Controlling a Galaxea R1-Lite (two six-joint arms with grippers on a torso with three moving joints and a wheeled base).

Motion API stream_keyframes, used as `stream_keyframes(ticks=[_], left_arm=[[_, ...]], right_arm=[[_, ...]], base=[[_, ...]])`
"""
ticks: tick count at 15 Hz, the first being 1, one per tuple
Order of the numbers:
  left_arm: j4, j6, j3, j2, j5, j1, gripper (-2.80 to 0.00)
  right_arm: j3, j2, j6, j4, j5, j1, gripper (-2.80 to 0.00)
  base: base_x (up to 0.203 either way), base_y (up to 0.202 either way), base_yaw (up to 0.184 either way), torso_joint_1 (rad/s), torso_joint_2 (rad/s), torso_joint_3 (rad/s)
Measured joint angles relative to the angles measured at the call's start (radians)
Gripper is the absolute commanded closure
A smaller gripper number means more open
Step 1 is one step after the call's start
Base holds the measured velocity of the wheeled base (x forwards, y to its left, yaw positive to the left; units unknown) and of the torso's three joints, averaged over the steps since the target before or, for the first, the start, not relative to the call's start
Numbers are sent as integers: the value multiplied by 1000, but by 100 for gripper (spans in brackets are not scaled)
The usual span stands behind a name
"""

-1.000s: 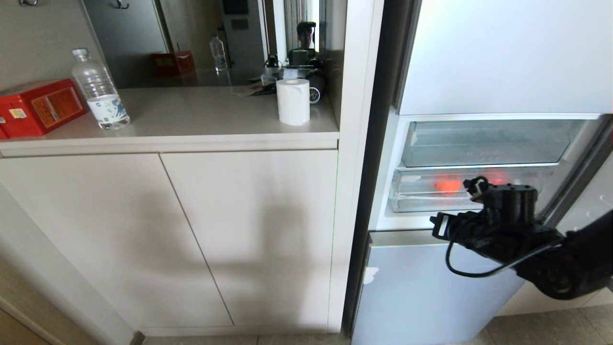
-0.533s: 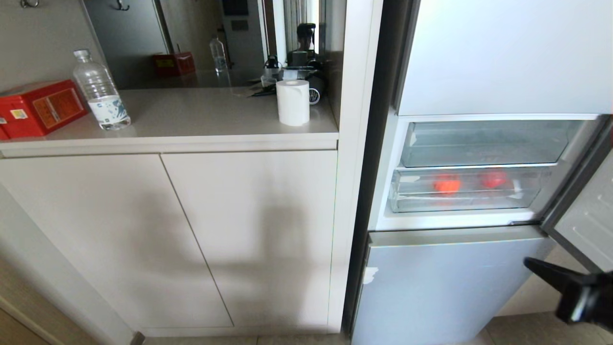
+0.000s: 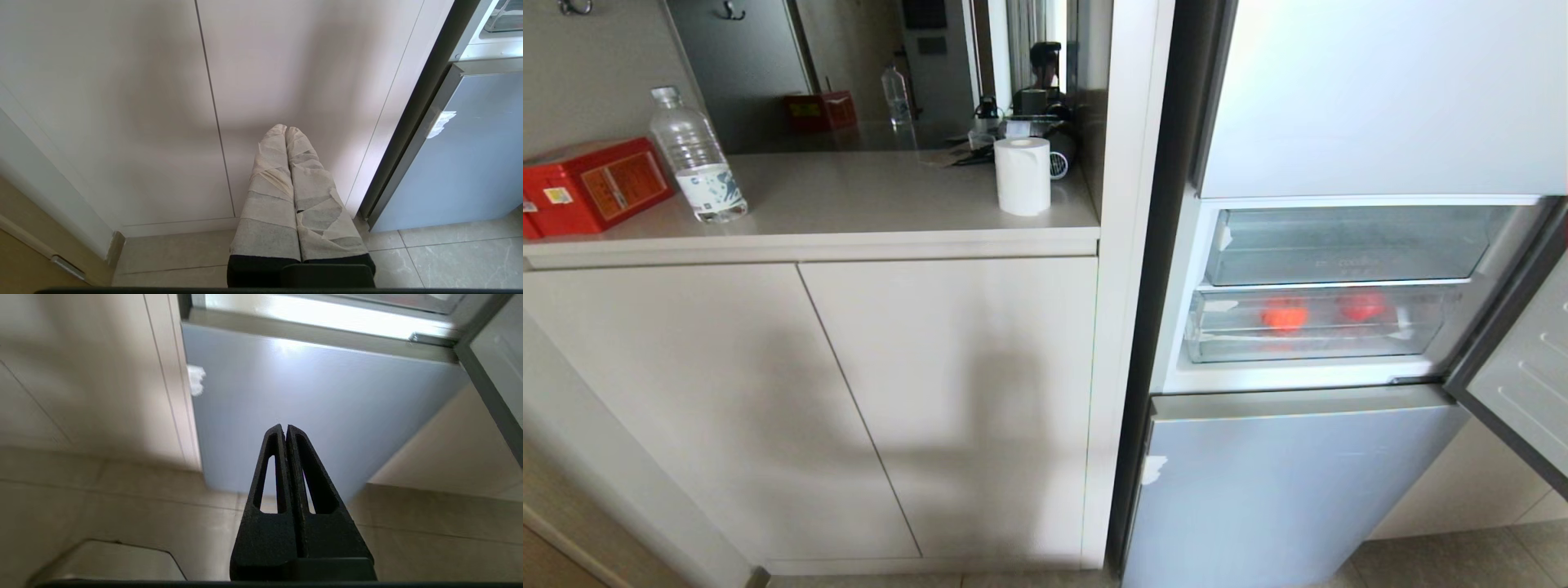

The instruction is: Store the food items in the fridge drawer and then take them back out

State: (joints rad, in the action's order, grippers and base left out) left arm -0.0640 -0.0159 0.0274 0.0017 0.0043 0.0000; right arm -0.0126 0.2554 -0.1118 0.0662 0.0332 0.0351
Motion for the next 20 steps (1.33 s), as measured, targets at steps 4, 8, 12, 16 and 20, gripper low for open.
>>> stream_keyframes(ticks=[4, 8, 12, 16, 20], left_arm=[[0, 0, 0, 0, 0, 0, 0], [0, 0, 0, 0, 0, 0, 0], [0, -1, 0, 0, 0, 0, 0], [0, 0, 0, 0, 0, 2, 0], [0, 0, 0, 0, 0, 0, 0]], right_arm=[[9, -194, -8, -66, -5, -26, 0], [12, -248, 26, -66, -13, -30, 0], [13, -257, 27, -70, -14, -31, 0], [13, -258, 30, -70, -13, -30, 0], [13, -258, 60, -67, -14, -30, 0]], base=[[0, 0, 0, 0, 0, 0], [0, 0, 0, 0, 0, 0], [0, 0, 0, 0, 0, 0], [1, 2, -23, -1, 1, 1], [1, 8, -172, 4, 3, 1]])
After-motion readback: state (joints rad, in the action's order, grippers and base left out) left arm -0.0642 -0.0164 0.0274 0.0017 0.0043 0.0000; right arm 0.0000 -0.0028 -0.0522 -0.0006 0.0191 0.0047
